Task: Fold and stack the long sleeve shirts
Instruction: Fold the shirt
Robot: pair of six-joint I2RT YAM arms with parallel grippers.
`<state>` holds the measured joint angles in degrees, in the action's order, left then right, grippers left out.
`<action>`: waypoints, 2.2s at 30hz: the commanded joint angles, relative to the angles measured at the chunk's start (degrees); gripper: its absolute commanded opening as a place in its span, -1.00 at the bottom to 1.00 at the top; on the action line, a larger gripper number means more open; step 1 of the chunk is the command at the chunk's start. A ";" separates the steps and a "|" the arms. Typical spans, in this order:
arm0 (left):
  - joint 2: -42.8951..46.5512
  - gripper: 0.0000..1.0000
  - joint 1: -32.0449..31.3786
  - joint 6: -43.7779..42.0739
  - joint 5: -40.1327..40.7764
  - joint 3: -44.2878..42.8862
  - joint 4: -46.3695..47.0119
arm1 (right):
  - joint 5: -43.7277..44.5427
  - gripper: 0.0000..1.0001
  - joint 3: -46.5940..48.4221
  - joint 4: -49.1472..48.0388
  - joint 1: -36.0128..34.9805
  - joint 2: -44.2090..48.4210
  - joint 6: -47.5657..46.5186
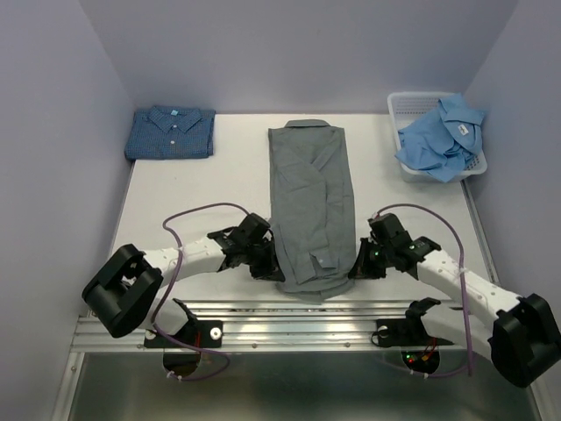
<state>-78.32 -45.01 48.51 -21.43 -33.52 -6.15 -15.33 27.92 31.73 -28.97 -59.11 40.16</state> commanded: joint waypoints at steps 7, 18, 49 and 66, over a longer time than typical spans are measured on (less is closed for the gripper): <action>-1.30 -1.00 7.30 -3.68 -4.93 -13.85 -4.66 | 12.77 -0.99 20.49 0.53 -0.30 -4.33 -5.79; -14.21 -1.00 17.67 -8.78 -9.59 -33.17 -6.24 | 17.37 -0.99 39.21 -2.80 4.88 -20.77 -13.53; -41.29 0.97 24.27 -14.58 -0.29 -67.63 -10.54 | 13.04 -0.30 60.64 -18.72 14.56 -52.15 -17.66; -23.37 0.97 26.38 -18.37 12.39 -62.65 -16.97 | -20.85 1.00 40.03 -20.55 12.63 -29.84 -18.72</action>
<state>-106.61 -18.98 31.40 -10.22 -99.26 -23.14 -19.09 74.13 14.57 -14.70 -90.72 22.00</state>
